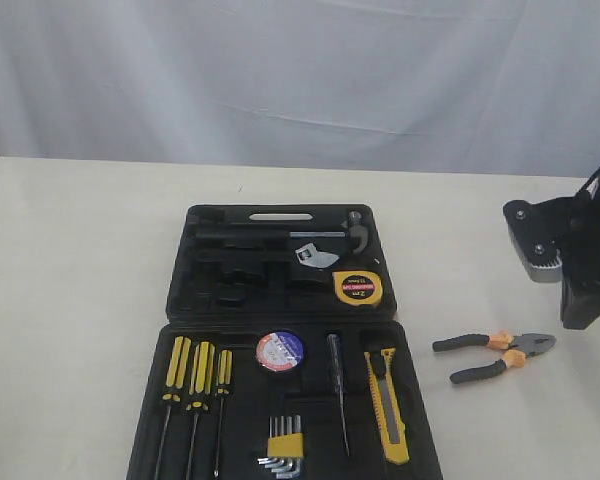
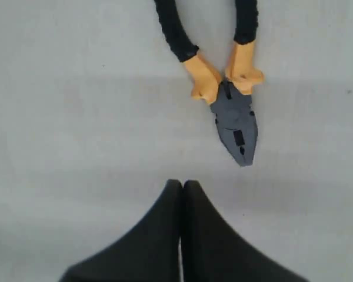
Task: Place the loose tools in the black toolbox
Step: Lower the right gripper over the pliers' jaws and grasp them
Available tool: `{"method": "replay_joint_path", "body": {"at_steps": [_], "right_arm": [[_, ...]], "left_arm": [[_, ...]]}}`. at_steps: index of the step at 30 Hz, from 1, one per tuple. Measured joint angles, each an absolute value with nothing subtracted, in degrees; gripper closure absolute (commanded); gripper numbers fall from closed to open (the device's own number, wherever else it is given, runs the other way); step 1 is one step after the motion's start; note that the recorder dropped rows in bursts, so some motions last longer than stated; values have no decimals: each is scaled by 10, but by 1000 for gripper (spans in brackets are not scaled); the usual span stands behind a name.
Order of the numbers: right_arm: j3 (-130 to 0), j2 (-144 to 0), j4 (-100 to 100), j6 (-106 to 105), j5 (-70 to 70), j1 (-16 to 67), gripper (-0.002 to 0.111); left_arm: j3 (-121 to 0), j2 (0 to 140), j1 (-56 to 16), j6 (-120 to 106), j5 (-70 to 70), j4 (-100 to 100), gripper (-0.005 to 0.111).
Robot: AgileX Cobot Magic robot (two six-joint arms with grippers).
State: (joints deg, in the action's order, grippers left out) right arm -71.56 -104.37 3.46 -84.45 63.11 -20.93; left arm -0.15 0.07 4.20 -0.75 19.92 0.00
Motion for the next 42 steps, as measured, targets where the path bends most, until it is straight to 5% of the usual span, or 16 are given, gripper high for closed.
{"method": "replay_joint_path", "body": {"at_steps": [4, 7, 14, 21, 31, 37, 42], "right_arm": [[-716, -1088, 37, -871, 594, -209, 107], [-716, -1101, 35, -879, 581, -209, 92], [-723, -1103, 17, -888, 567, -210, 94], [-723, -1103, 7, -910, 559, -214, 67], [-723, -1106, 5, -925, 537, -215, 65], [-723, -1130, 6, -949, 533, -215, 49], [-723, -1145, 6, -953, 515, -215, 51]], "left_arm": [[-1, 1, 42, -7, 199, 0, 107], [-1, 1, 42, -7, 199, 0, 107], [-1, 1, 42, -7, 199, 0, 107], [-1, 1, 42, -7, 199, 0, 107], [-1, 1, 42, -7, 199, 0, 107], [-1, 1, 42, -7, 199, 0, 107], [-1, 1, 42, -7, 199, 0, 107]]}}
